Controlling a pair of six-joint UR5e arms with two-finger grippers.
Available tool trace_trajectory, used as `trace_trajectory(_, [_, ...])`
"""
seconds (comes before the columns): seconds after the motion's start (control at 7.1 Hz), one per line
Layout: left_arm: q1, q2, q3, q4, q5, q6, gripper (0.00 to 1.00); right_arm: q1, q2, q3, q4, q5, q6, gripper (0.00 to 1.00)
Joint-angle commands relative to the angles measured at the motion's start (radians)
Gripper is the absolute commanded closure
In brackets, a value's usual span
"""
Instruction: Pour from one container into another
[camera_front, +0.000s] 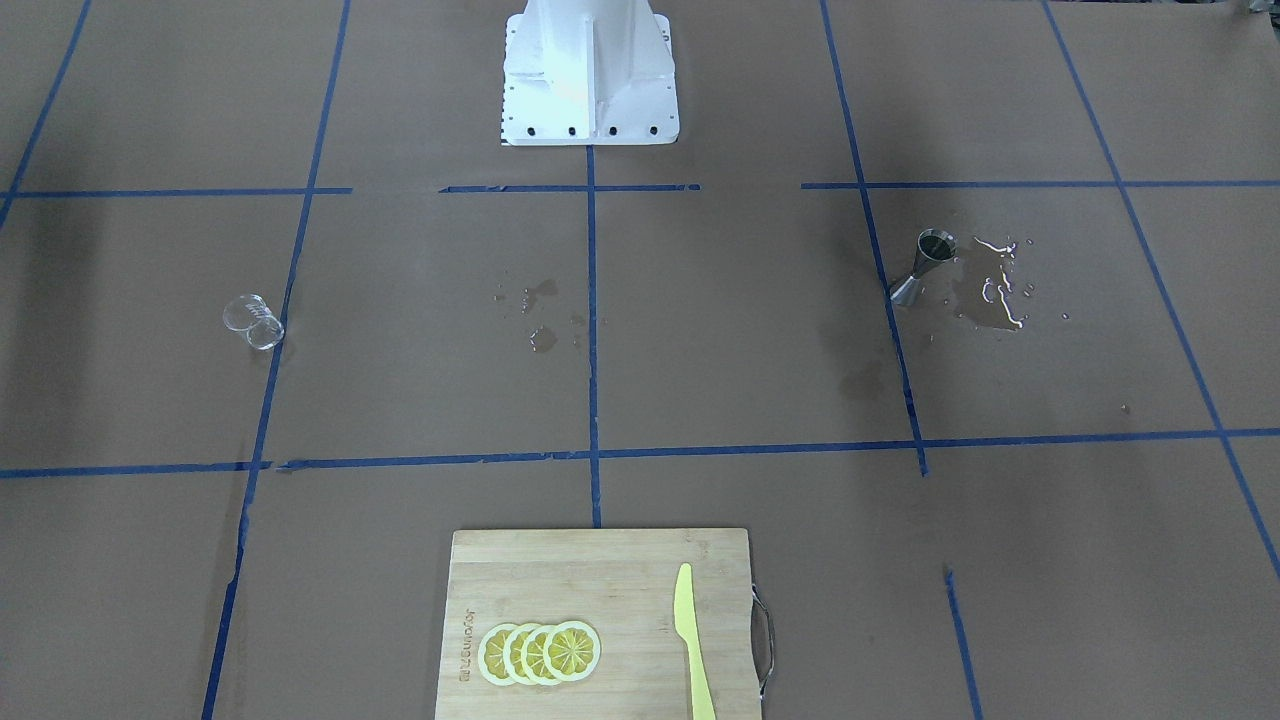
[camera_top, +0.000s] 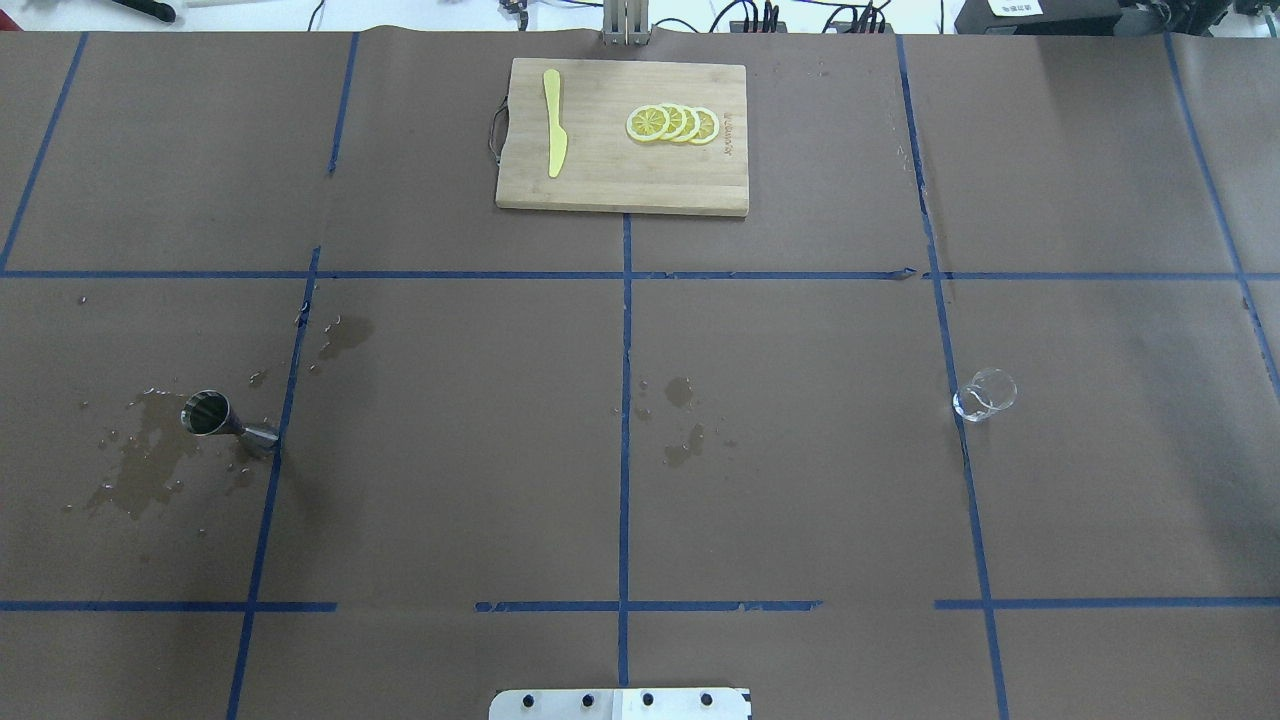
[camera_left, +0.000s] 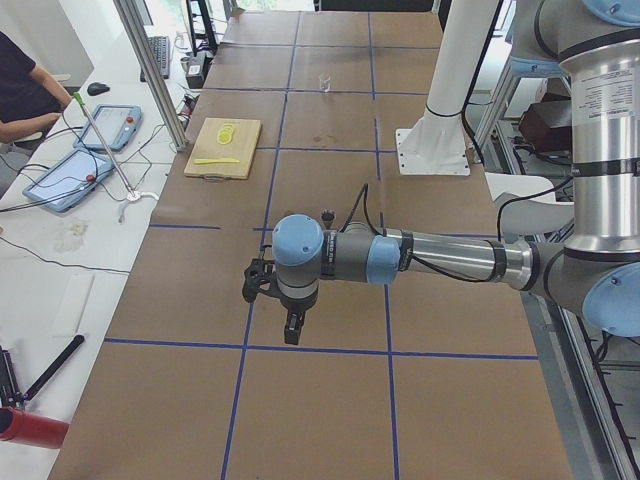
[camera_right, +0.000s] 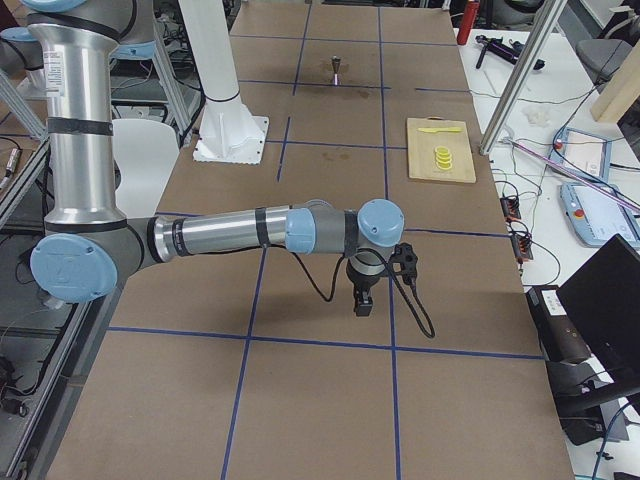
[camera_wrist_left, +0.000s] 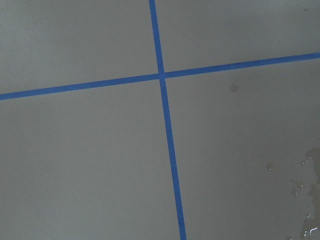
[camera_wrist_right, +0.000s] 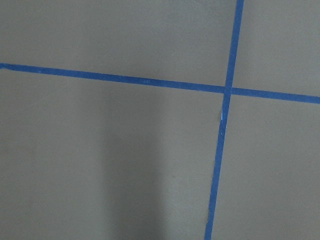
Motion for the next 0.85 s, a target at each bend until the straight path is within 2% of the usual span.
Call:
trace_trajectory(0.0, [0.0,-0.001,0.0,0.0,0.002,0.0,0.0,0.0,-0.001,0.009,0.0,-0.006,-0.006,0.0])
trace_trajectory(0.28, [0.0,-0.001,0.0,0.0,0.004,0.0,0.0,0.0,-0.001,0.015,0.002,-0.056,-0.009,0.0])
trace_trajectory(0.7, [0.0,-0.011,0.011,0.002,0.008,0.003,0.0,0.0,0.001,0.014,0.002,-0.07,-0.009,0.0])
